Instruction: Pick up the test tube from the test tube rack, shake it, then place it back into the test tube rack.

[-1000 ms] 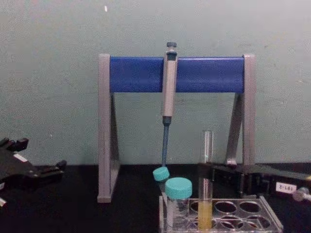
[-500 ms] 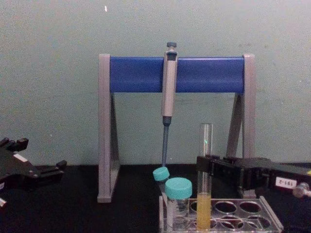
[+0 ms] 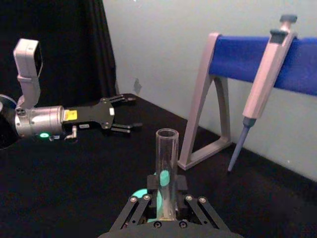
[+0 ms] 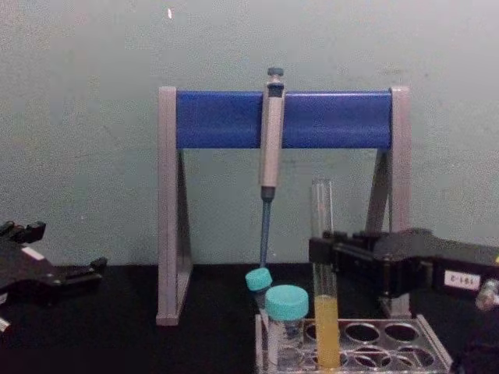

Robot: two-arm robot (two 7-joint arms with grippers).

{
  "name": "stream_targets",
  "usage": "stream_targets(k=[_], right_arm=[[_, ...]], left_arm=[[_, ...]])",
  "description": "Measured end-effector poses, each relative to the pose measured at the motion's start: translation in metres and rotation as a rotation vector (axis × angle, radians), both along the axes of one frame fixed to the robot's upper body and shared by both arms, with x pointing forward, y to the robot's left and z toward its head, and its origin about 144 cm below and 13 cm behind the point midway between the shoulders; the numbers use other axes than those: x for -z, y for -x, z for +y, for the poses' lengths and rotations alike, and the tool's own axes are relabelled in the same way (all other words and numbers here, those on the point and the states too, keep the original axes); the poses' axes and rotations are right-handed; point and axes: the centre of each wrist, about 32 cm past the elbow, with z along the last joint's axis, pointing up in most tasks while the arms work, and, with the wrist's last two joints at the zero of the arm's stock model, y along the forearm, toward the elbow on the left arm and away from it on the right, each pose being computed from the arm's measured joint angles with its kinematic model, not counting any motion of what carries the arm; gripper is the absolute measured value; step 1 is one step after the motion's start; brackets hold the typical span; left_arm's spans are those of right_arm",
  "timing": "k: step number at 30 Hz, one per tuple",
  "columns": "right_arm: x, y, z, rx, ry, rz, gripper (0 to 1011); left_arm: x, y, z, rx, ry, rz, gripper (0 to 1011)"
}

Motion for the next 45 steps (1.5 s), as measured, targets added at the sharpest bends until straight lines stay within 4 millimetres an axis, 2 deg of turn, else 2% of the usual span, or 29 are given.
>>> stream_targets(k=[4, 13, 19, 27, 34, 39, 45], right_arm=[[-0.008, 0.001, 0.000, 0.000, 0.009, -0.021, 221], [-0.044, 0.003, -0.004, 0.026, -0.019, -0.101, 221], [-0.062, -0.004, -0.005, 0.036, -0.047, -0.152, 221], [-0.066, -0.022, -0.006, 0.081, -0.061, -0.160, 221], [-0.066, -0.028, -0.005, 0.091, -0.065, -0.157, 221], [-0.065, -0.029, -0.006, 0.098, -0.061, -0.157, 221], [-0.065, -0.020, -0.017, 0.141, -0.039, -0.156, 221]], left_arm=[[0.000, 0.000, 0.000, 0.000, 0.000, 0.000, 1001], [0.000, 0.000, 0.000, 0.000, 0.000, 0.000, 1001], [0.000, 0.000, 0.000, 0.000, 0.000, 0.000, 1001], [0.000, 0.000, 0.000, 0.000, 0.000, 0.000, 1001], [0.000, 0.000, 0.000, 0.000, 0.000, 0.000, 1001], [0.000, 0.000, 0.000, 0.000, 0.000, 0.000, 1001], [0.000, 0.000, 0.000, 0.000, 0.000, 0.000, 1001]])
